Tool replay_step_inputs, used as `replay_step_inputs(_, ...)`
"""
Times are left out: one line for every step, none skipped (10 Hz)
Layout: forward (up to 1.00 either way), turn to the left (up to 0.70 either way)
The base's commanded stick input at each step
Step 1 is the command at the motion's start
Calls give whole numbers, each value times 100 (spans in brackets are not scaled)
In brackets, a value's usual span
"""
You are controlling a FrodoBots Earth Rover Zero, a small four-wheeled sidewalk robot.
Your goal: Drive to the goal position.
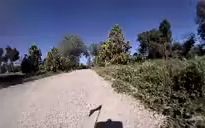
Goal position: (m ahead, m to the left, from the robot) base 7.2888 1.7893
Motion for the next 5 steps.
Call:
replay_step_inputs(100, 44)
replay_step_inputs(100, 44)
replay_step_inputs(100, 44)
replay_step_inputs(100, 44)
replay_step_inputs(100, 4)
